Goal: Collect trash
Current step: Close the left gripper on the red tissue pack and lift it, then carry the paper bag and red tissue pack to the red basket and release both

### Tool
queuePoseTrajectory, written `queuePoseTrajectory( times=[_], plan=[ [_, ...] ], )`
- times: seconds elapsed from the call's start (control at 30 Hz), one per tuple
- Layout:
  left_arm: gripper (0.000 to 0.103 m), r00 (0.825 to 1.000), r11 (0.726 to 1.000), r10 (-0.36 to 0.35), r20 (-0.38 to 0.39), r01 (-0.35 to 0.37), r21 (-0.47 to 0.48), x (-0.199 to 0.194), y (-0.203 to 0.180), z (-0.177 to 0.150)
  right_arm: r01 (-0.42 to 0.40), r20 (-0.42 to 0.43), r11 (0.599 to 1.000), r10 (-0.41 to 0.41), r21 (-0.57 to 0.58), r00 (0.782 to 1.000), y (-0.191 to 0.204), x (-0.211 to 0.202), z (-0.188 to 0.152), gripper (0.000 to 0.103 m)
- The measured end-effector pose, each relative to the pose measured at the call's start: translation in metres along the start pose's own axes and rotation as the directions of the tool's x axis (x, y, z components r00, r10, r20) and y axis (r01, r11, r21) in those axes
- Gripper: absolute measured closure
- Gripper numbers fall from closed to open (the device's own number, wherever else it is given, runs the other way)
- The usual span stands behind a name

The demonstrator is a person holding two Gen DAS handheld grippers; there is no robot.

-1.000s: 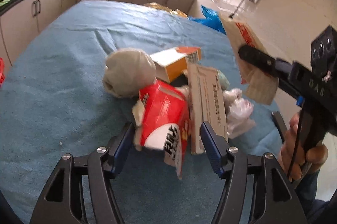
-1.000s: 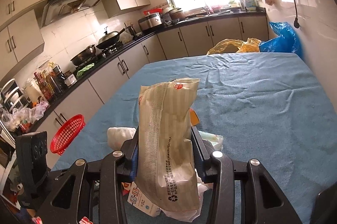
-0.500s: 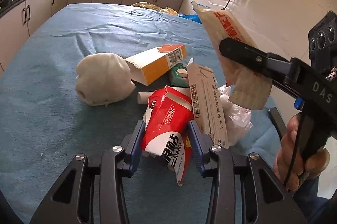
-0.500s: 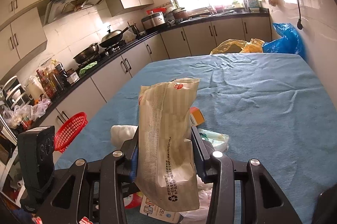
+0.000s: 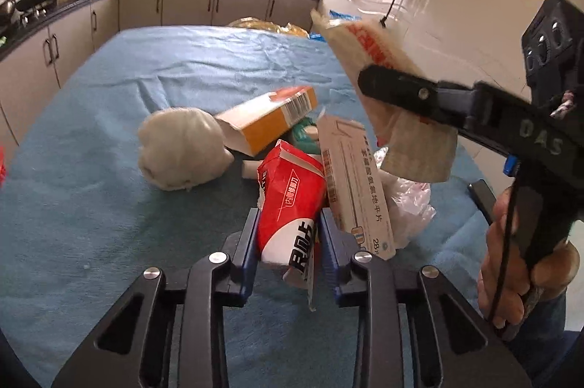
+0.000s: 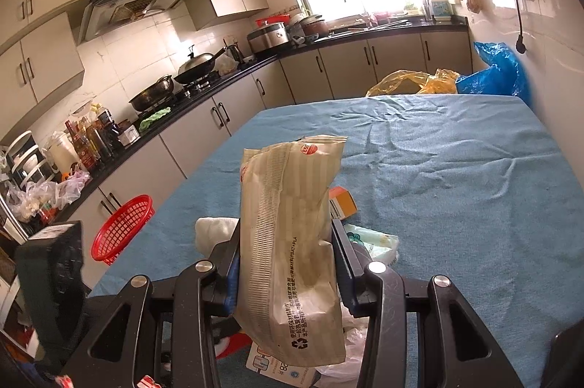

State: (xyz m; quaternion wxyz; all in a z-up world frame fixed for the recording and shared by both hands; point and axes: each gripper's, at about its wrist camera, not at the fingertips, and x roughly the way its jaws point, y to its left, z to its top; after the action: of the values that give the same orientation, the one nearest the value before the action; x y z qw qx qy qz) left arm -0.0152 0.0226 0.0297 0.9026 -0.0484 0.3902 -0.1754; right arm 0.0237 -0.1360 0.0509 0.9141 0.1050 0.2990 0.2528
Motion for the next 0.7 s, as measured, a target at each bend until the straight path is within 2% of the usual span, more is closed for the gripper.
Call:
queuePoseTrajectory(
  times=[0.1,0.3,0.47,0.7],
  plan=[
    [0.073,1.000,1.000,0.005,0.020,-0.005,-0.026,-0.012,0.012,0.001,-0.002,-0.002,1.000,0.002,-0.009,1.000,0.003,0.000,-0.001,0.057],
    [0.073,0.996,0.996,0.060,0.067,-0.056,-0.067,-0.036,0.037,0.002,-0.004,-0.022,0.999,0.003,-0.041,1.000,0.012,0.004,-0.005,0.057],
    [0.073,0.991,0.992,0.095,0.091,-0.087,-0.095,-0.051,0.052,0.000,-0.027,-0.051,0.999,0.026,-0.023,0.998,0.022,0.010,-0.013,0.057],
    [0.073,0.982,0.985,0.143,0.121,-0.129,-0.116,-0.069,0.066,-0.004,-0.015,-0.070,1.000,0.013,-0.023,0.997,0.040,0.009,-0.028,0.057]
  ],
)
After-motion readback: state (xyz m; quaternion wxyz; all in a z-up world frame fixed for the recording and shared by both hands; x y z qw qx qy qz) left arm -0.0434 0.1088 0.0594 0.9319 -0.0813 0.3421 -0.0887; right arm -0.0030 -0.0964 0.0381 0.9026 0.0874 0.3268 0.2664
